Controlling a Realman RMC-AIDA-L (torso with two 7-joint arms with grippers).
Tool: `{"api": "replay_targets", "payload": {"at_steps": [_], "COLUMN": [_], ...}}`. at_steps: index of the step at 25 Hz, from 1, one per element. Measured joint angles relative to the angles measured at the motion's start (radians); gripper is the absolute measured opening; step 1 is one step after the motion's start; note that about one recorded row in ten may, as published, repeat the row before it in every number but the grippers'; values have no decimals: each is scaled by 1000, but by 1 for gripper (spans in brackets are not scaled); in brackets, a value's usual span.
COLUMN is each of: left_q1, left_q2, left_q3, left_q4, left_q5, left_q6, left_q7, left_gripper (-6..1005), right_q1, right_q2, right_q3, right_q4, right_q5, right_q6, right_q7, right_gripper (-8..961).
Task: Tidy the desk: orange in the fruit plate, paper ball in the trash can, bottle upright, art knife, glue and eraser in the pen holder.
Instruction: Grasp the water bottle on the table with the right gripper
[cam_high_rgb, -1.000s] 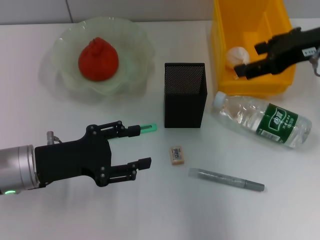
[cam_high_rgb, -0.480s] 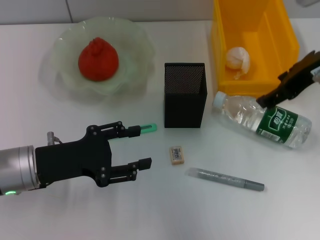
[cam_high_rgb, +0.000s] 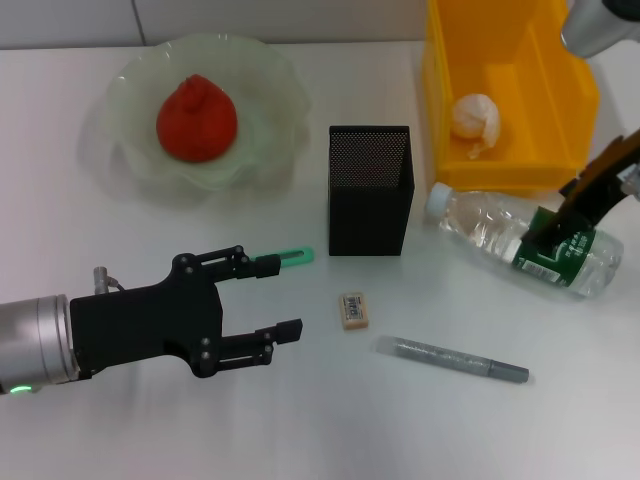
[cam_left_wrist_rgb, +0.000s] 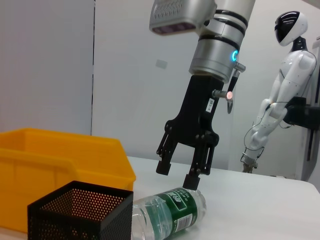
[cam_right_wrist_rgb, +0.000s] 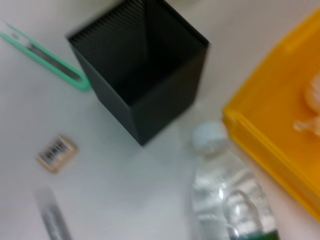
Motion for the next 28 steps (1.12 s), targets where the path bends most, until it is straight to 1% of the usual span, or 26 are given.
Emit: {"api": "replay_targets", "payload": {"at_steps": [6, 14, 20, 28], "left_q1": [-4, -4, -1, -2], "left_q2": [0, 0, 0, 0], "left_q3": [2, 2, 0, -1], "left_q4": [0, 0, 0, -1], "left_q5": [1, 1, 1, 0], "left_q6": [0, 0, 0, -2], "left_q7": [0, 2, 2, 2], "left_gripper": [722, 721, 722, 722], "right_q1": [-1, -16, -18, -7], "right_q2": [3, 3, 2, 2], "right_q3": [-11, -42, -61, -72], "right_q4": [25, 60, 86, 184], "right_q5": [-24, -25, -43, -55], "right_q6": [5, 50, 102, 176], "right_q7": [-37, -130, -148, -156], "right_gripper": [807, 806, 805, 803]}}
